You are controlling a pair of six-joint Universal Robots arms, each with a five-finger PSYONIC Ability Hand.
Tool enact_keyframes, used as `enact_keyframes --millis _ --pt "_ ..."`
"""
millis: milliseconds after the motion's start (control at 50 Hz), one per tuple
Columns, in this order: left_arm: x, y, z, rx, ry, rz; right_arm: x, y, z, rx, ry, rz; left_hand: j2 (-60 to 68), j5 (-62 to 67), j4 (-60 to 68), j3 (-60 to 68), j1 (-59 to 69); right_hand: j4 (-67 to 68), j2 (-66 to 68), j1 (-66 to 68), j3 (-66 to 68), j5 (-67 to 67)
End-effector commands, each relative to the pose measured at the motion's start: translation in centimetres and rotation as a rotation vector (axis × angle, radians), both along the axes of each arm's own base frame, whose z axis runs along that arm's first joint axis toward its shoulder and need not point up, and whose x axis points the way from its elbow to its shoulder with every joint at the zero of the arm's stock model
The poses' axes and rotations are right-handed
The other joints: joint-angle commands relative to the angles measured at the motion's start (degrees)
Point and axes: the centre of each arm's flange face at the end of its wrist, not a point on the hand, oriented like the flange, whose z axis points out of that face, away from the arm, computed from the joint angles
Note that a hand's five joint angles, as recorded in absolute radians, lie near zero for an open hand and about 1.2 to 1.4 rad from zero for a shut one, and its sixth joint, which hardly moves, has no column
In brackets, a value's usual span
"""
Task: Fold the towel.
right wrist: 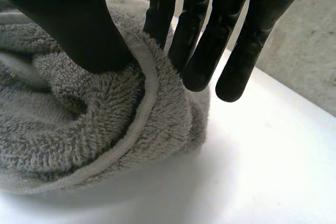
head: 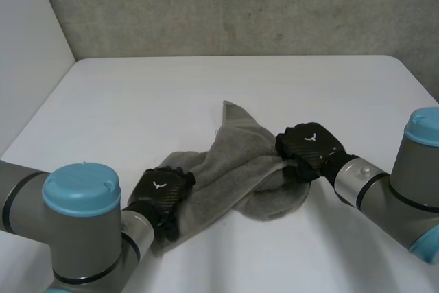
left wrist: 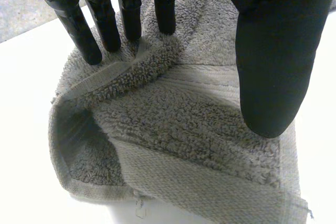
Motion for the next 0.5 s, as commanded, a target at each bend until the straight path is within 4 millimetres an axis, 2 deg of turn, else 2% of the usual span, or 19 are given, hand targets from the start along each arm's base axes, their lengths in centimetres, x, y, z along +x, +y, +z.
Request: enact_keyframes --millis 20,160,280,320,380,420,440,480,500 --pt "0.0 -0.1 0.1 -0.002 0.002 0.000 -0.4 -0.3 1.5 0.031 -0.089 -0.088 2.95 2.97 2.99 2.96 2.83 11.73 13.33 21.21 12.26 17.40" --pt "-0.1 0.0 0.1 -0.002 0.000 -0.004 -0.6 -0.5 2.6 0.068 -0.180 -0.154 5.14 5.16 5.18 5.14 5.02 11.73 13.33 21.21 12.26 17.40" --pt "-0.1 0.1 -0.4 0.012 -0.010 -0.007 0.0 0.0 3.7 0.040 -0.197 -0.138 14.39 14.41 14.43 14.40 14.27 11.73 13.33 21.21 12.26 17.40" --pt "-0.1 0.0 -0.4 0.011 -0.009 -0.006 -0.1 -0.2 4.0 0.029 -0.199 -0.154 22.24 22.26 22.28 22.25 22.12 11.73 13.33 21.21 12.26 17.40" --pt "-0.1 0.0 -0.4 0.008 -0.008 -0.004 -0.1 -0.3 4.0 0.025 -0.197 -0.167 26.50 26.52 26.54 26.51 26.38 11.73 13.33 21.21 12.26 17.40" --pt "-0.2 -0.1 -0.1 0.001 -0.002 -0.004 -0.4 -0.5 4.0 0.017 -0.190 -0.196 36.53 36.55 36.57 36.54 36.41 11.73 13.33 21.21 12.26 17.40" --pt "-0.2 -0.1 -0.1 0.001 -0.002 -0.004 -0.4 -0.5 4.0 0.017 -0.190 -0.196 36.59 36.61 36.63 36.60 36.48 11.73 13.33 21.21 12.26 17.40" --pt "-0.3 -0.3 0.0 -0.004 0.001 -0.004 -0.5 -0.6 4.1 0.012 -0.188 -0.207 48.99 49.01 49.03 49.00 48.87 11.73 13.33 21.21 12.26 17.40" --pt "-0.3 -0.3 0.0 -0.004 0.001 -0.004 -0.5 -0.6 4.1 0.012 -0.188 -0.208 49.04 49.06 49.08 49.05 48.92 11.73 13.33 21.21 12.26 17.40"
